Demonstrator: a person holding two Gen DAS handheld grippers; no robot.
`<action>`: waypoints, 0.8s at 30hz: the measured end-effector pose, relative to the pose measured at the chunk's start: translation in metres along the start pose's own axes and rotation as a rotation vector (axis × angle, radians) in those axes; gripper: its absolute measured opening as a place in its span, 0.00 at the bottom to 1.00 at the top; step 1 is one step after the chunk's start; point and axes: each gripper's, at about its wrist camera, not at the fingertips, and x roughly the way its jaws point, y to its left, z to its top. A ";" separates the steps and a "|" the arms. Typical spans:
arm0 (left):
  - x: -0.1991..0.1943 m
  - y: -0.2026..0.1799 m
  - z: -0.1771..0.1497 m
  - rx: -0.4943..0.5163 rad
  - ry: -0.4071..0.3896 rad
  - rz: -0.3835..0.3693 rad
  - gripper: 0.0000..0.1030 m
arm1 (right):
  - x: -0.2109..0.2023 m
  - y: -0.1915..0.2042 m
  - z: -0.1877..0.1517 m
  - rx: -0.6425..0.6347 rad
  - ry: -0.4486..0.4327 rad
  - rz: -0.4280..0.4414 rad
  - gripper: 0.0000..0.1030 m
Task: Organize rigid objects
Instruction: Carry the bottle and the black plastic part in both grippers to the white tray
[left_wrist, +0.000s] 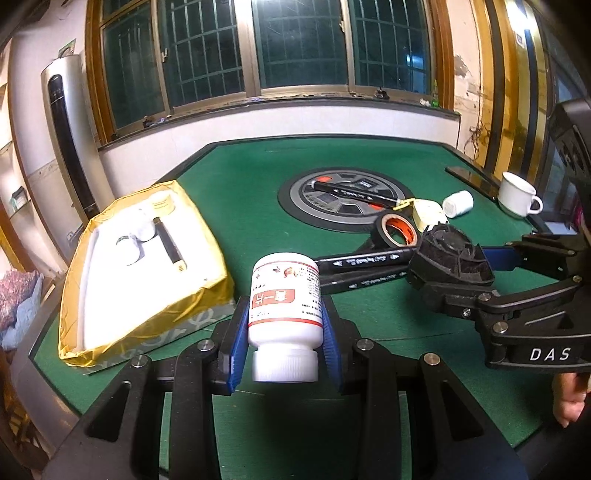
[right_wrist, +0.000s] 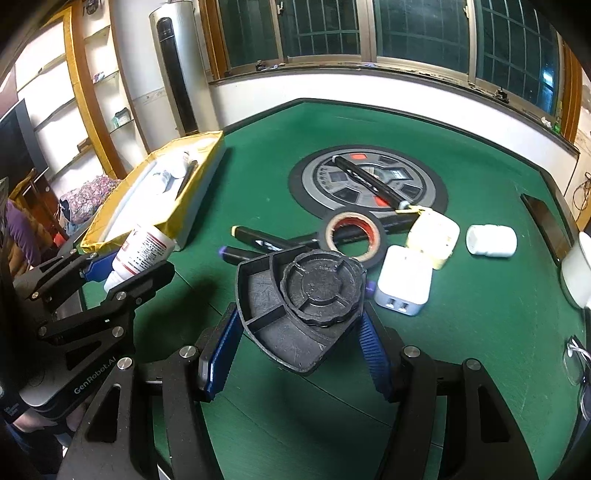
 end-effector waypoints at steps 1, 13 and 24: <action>-0.001 0.003 0.001 -0.011 -0.002 -0.004 0.32 | 0.001 0.003 0.002 -0.004 0.001 0.003 0.55; -0.014 0.063 0.008 -0.148 -0.052 0.022 0.32 | 0.012 0.050 0.031 -0.078 0.008 0.030 0.55; 0.019 0.140 0.007 -0.309 -0.006 0.124 0.32 | 0.029 0.116 0.089 -0.215 0.003 0.069 0.56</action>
